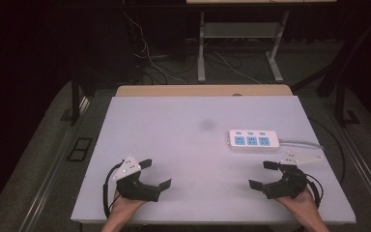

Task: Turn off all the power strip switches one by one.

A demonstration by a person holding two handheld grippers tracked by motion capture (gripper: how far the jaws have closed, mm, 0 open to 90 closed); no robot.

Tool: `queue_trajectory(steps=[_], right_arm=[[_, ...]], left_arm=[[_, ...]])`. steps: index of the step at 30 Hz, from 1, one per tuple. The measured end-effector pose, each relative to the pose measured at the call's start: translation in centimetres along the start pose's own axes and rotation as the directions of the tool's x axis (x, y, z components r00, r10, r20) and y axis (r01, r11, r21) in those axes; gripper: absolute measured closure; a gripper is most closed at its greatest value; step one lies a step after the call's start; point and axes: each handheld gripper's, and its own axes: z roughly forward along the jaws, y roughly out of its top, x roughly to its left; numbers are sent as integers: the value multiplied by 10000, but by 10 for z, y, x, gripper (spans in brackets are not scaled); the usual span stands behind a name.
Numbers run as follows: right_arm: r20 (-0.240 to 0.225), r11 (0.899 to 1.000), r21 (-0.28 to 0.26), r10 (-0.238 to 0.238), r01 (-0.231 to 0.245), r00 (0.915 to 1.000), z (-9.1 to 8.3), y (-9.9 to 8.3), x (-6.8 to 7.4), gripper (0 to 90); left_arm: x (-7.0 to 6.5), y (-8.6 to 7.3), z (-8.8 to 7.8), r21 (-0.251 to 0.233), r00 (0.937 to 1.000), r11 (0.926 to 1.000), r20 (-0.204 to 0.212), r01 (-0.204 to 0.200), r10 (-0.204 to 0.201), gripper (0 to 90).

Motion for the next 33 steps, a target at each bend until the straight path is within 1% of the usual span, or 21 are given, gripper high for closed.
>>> queue_trajectory(steps=[5, 9, 22, 25, 30, 33], right_arm=[[-15, 10000, -2, 29, -29, 10000, -1, 0, 0, 7], [-28, 10000, 2, 40, -40, 10000, -1, 0, 0, 8], [-40, 9998, 126, 126, -125, 9999, -1, -1, -1, 7], [-55, 9997, 208, 116, -115, 9999, 0, 0, 0, 7], [-52, 9991, 419, -70, 72, 10000, 0, 3, 1, 7], [-78, 9990, 428, -94, 97, 9999, 0, 5, 1, 7]], left_arm=[[0, 0, 1, 89, 9998, 10000, 188, 30, -32, 0], [-1, 0, 2, 213, 9997, 9997, 227, -81, 76, 0], [-3, -1, 5, 470, 9989, 9987, 449, -184, 163, 0], [-4, -1, 6, 516, 9986, 9985, 502, -199, 173, 0], [-5, -2, 7, 550, 9983, 9983, 551, -209, 179, 0], [-6, -2, 7, 612, 9981, 9978, 571, -248, 213, 0]])
